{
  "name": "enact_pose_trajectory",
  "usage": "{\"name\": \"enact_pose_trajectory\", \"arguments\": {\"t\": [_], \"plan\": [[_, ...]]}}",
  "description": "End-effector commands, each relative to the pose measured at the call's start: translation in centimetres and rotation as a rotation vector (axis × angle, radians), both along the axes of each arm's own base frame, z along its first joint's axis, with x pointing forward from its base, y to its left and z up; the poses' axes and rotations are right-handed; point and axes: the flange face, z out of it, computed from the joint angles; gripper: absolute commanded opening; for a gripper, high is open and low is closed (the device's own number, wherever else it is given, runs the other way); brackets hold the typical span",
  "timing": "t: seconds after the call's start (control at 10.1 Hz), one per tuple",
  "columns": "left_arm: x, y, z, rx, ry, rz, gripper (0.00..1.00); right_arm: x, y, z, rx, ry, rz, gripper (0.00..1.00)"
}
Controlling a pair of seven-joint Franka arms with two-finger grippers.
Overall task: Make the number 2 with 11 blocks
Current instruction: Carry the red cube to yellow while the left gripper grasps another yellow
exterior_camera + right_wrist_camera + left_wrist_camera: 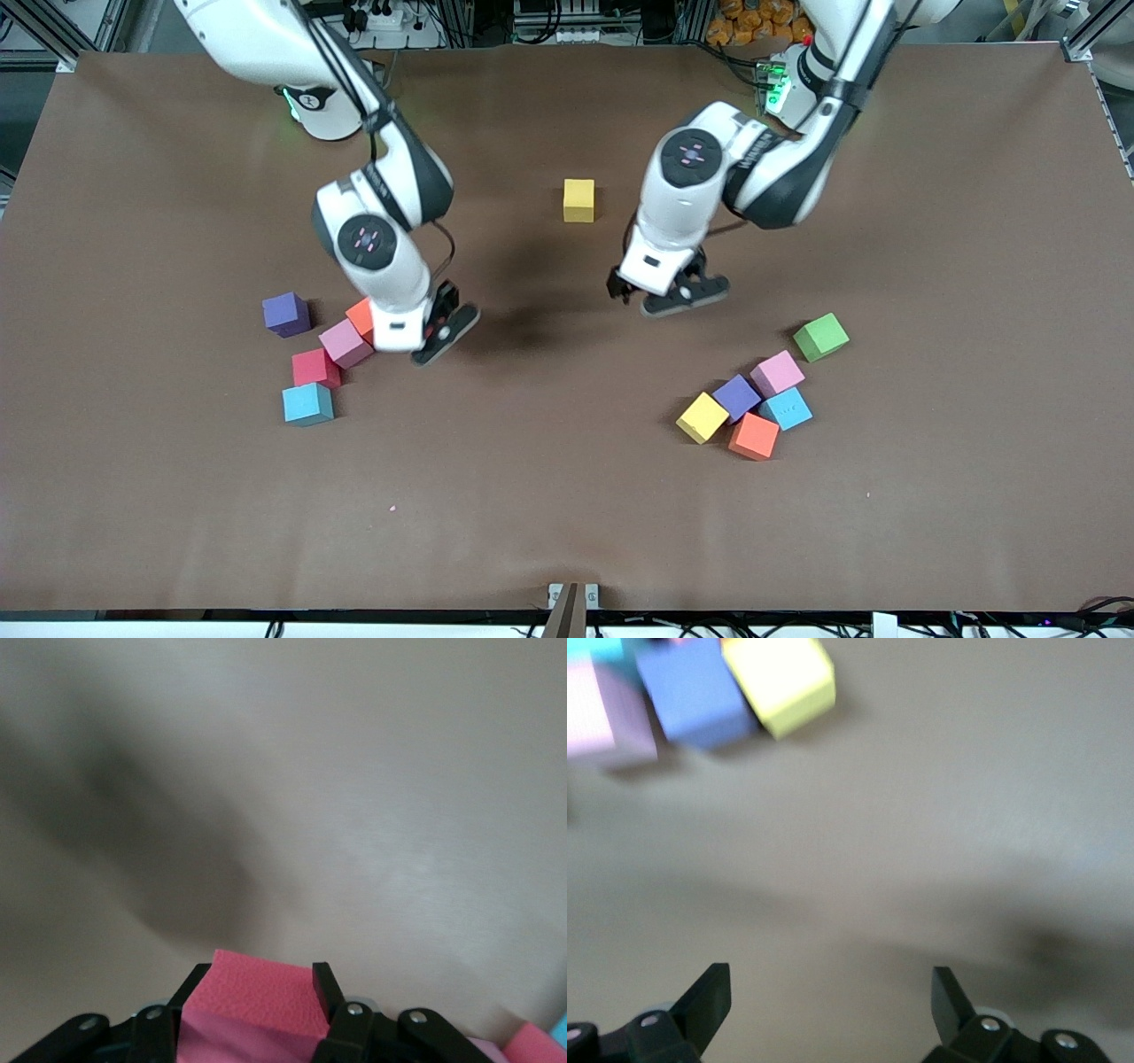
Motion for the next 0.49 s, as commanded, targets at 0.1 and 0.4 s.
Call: {"name": "enact_pose_trajectory", "arguments": {"t": [0.1,0.4], "plan": [[6.6,5.3,1.3,0.051,-0.060,-0.294,1.00,-6.4,4.0,2.7,0.018,-0.008,0.264,0.34],[10.9,6.2,-1.8,0.038,-0.058,-0.566,1.00,-8.8,6.9,3.1,0.044,-0.009,0.592,0.34]]}}
